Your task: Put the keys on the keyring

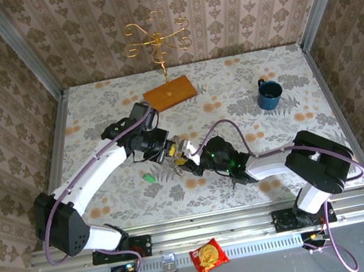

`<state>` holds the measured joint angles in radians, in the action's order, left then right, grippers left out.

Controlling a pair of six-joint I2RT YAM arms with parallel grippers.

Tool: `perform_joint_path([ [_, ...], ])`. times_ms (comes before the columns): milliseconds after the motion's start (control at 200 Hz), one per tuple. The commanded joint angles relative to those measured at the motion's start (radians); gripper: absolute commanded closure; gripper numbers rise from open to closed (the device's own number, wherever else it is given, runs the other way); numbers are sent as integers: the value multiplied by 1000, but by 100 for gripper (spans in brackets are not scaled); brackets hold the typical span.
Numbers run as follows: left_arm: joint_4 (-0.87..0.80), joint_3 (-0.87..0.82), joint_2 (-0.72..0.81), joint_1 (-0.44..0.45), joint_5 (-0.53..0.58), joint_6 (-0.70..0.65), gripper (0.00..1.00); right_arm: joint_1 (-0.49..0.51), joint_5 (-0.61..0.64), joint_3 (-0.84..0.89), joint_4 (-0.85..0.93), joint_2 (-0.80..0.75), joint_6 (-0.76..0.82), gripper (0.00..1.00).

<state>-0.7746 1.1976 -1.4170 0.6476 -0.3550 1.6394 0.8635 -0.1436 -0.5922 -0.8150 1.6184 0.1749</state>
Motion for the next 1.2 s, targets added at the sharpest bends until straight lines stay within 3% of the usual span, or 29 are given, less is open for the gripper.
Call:
perform_joint_path([
  [0, -33, -1, 3, 3, -35, 91, 100, 8, 47, 13, -129, 24, 58, 77],
  [385, -41, -21, 30, 2, -36, 120, 100, 8, 9, 32, -231, 26, 71, 80],
  [815, -38, -25, 38, 7, -53, 132, 100, 14, 62, 22, -271, 35, 70, 83],
  [1195, -32, -43, 46, 14, -46, 145, 100, 25, 114, 26, -279, 45, 75, 76],
])
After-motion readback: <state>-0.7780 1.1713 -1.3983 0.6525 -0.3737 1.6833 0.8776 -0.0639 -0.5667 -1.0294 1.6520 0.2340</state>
